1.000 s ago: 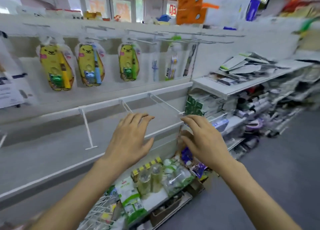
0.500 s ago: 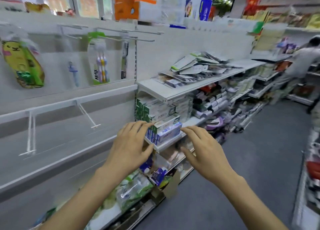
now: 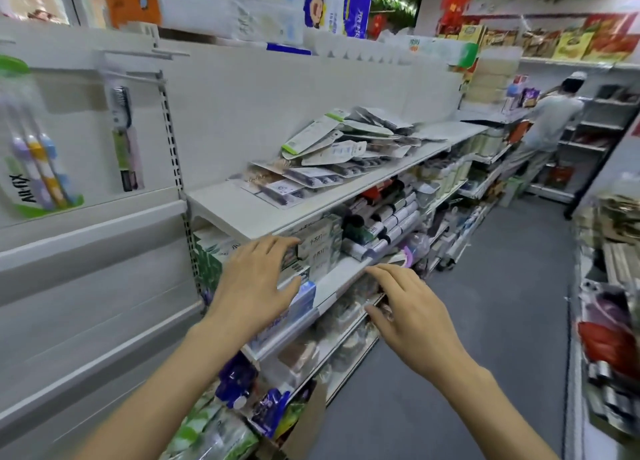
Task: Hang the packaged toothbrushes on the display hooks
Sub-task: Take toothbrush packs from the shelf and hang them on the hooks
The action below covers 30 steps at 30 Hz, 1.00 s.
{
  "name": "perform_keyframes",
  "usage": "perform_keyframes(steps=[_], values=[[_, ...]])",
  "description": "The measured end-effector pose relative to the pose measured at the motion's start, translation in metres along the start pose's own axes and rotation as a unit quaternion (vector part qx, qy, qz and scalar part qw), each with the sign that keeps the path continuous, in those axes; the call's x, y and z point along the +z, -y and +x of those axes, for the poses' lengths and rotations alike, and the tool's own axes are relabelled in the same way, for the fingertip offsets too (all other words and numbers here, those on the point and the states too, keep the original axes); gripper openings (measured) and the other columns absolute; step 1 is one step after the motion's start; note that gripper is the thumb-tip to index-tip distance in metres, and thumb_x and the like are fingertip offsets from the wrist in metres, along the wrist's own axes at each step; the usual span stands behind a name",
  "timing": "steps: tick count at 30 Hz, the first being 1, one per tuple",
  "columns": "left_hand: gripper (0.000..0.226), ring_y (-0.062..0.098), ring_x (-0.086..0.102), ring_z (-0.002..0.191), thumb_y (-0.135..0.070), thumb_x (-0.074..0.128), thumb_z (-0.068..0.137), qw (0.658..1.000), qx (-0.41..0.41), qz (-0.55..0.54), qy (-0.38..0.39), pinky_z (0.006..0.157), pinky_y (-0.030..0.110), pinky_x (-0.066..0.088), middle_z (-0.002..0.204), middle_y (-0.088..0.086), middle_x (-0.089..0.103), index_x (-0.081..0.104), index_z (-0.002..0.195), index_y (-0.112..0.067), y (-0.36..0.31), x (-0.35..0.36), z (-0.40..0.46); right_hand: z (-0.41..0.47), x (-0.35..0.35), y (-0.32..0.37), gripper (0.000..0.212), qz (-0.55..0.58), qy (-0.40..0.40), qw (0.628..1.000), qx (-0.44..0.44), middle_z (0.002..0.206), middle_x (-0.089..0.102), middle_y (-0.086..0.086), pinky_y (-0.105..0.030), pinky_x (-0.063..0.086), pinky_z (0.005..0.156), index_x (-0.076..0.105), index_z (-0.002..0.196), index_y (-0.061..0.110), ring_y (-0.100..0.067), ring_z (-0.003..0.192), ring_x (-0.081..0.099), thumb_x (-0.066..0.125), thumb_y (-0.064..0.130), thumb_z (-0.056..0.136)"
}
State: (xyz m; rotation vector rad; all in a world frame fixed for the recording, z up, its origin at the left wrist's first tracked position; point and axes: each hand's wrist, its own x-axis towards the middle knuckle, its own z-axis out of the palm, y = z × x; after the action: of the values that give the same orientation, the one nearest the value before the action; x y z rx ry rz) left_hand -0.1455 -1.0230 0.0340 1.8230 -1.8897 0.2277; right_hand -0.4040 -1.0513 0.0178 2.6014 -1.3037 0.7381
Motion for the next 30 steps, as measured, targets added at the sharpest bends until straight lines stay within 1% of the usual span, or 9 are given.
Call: perform_keyframes(steps=[5,9,11,14,17,22,25,27,30], values=[[0.057,0.015,0.045,0.127,-0.051,0.052,0.093,1.0,-0.007,-0.006,0.003,0.109,0.036,0.038,0.139,-0.009,0.049,0.04,0.144,-0.029,0.007,0.026,0.08,0.058,0.014,-0.052,0.054,-0.006,-0.003,1.0,0.009,0.133,0.058,0.006,-0.031,0.047,0.101,0.054,0.137,0.019,-0.017,0.125,0.053,0.073,0.029,0.088],[0.053,0.019,0.05,0.123,-0.047,0.052,0.095,0.999,-0.028,0.016,0.0,0.104,0.039,0.041,0.136,-0.006,0.054,0.044,0.143,-0.027,0.018,0.037,0.123,0.095,0.031,-0.079,0.053,0.015,-0.008,1.0,0.014,0.133,0.058,0.005,-0.03,0.048,0.098,0.055,0.137,0.019,-0.017,0.123,0.052,0.073,0.025,0.088],[0.05,0.02,0.051,0.122,-0.045,0.051,0.096,0.999,-0.044,0.031,0.0,0.102,0.04,0.042,0.134,-0.005,0.056,0.045,0.142,-0.027,0.027,0.043,0.14,0.115,0.04,-0.091,0.052,0.018,-0.006,1.0,-0.002,0.133,0.058,0.004,-0.032,0.049,0.099,0.055,0.137,0.018,-0.017,0.123,0.052,0.073,0.025,0.088],[0.048,0.024,0.053,0.12,-0.042,0.05,0.097,0.996,-0.078,0.048,0.004,0.099,0.041,0.042,0.133,-0.003,0.058,0.048,0.141,-0.024,0.039,0.049,0.164,0.152,0.055,-0.112,0.052,0.021,-0.006,0.999,-0.025,0.135,0.057,0.002,-0.034,0.048,0.101,0.054,0.138,0.016,-0.02,0.125,0.053,0.071,0.025,0.09],[0.05,0.026,0.051,0.124,-0.046,0.049,0.098,0.99,-0.124,0.063,0.013,0.099,0.042,0.043,0.14,-0.001,0.055,0.048,0.143,-0.024,0.046,0.054,0.186,0.194,0.067,-0.135,0.051,0.035,-0.006,0.999,-0.039,0.138,0.055,0.0,-0.037,0.047,0.102,0.052,0.14,0.015,-0.022,0.129,0.05,0.068,0.026,0.092],[0.045,0.026,0.053,0.123,-0.048,0.047,0.099,0.977,-0.194,0.086,0.019,0.093,0.039,0.044,0.137,-0.003,0.058,0.049,0.14,-0.03,0.051,0.064,0.228,0.274,0.09,-0.185,0.051,0.059,-0.035,0.995,-0.077,0.139,0.054,-0.008,-0.043,0.046,0.105,0.054,0.137,0.01,-0.028,0.13,0.048,0.07,0.02,0.09],[0.042,0.025,0.056,0.119,-0.054,0.043,0.099,0.964,-0.245,0.104,0.015,0.087,0.038,0.045,0.131,-0.003,0.061,0.057,0.13,-0.031,0.053,0.075,0.253,0.324,0.101,-0.214,0.049,0.063,-0.066,0.99,-0.111,0.137,0.053,-0.009,-0.043,0.046,0.101,0.057,0.132,0.011,-0.031,0.128,0.046,0.073,0.015,0.085],[0.046,0.025,0.058,0.113,-0.059,0.038,0.098,0.952,-0.284,0.113,0.022,0.084,0.039,0.047,0.124,-0.003,0.064,0.063,0.123,-0.03,0.055,0.085,0.271,0.355,0.109,-0.231,0.049,0.047,-0.082,0.984,-0.15,0.135,0.053,-0.012,-0.045,0.047,0.098,0.057,0.13,0.009,-0.033,0.126,0.046,0.073,0.01,0.084],[0.056,0.026,0.06,0.101,-0.064,0.031,0.098,0.931,-0.328,0.156,0.027,0.074,0.037,0.044,0.105,0.001,0.069,0.071,0.1,-0.025,0.059,0.099,0.295,0.393,0.126,-0.251,0.054,0.029,-0.074,0.981,-0.178,0.137,0.055,-0.015,-0.047,0.047,0.099,0.056,0.132,0.007,-0.036,0.126,0.048,0.073,0.001,0.081]])
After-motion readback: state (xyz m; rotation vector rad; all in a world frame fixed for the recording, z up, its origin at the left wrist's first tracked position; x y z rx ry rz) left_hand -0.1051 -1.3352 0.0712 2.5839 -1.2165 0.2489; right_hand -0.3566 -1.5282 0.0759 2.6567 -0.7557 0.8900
